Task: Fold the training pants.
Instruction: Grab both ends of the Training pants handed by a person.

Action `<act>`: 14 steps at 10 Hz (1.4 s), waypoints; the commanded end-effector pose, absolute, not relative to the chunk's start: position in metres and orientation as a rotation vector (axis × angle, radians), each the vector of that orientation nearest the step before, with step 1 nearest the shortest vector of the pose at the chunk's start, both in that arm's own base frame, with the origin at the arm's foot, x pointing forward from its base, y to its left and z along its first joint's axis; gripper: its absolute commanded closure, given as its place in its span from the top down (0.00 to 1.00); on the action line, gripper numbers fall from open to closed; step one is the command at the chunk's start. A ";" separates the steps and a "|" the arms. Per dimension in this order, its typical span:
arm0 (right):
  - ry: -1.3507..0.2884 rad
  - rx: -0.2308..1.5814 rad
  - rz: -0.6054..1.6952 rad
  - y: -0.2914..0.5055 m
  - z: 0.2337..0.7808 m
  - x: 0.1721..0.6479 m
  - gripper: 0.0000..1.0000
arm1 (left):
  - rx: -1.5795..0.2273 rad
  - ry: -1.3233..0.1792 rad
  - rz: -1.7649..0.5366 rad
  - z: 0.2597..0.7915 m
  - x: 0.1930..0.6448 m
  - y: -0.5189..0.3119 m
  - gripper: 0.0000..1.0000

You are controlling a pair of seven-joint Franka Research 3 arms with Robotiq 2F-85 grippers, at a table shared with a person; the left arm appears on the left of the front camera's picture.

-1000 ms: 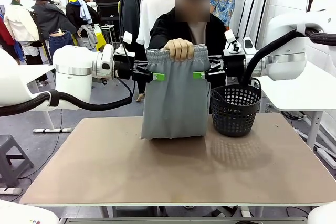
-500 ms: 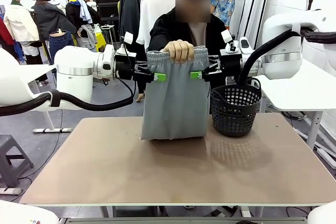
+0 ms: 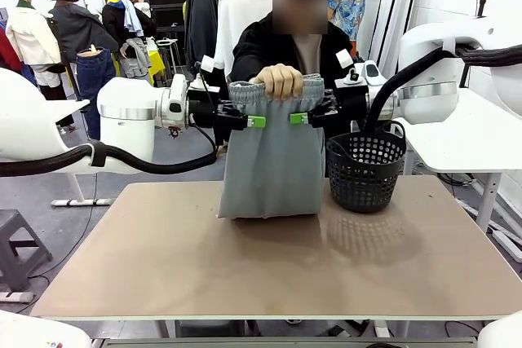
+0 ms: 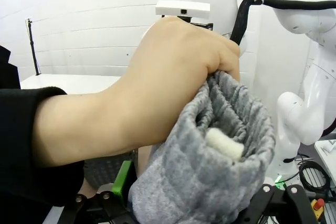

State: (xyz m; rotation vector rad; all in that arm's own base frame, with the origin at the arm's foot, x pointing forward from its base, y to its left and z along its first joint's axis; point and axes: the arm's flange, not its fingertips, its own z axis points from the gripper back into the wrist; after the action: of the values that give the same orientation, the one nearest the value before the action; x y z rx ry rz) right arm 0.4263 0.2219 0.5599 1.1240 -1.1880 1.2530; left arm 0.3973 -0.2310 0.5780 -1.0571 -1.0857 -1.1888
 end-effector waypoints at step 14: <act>-1.059 1.203 1.177 0.222 0.559 0.442 0.00 | -1.057 -1.030 -1.248 0.573 0.426 -0.236 0.00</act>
State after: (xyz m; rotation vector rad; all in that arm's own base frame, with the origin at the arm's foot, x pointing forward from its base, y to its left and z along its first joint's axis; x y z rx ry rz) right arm 0.4325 0.2204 0.5535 1.1772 -1.0808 1.1634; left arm 0.4107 -0.2280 0.5715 -1.0955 -1.0658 -1.1994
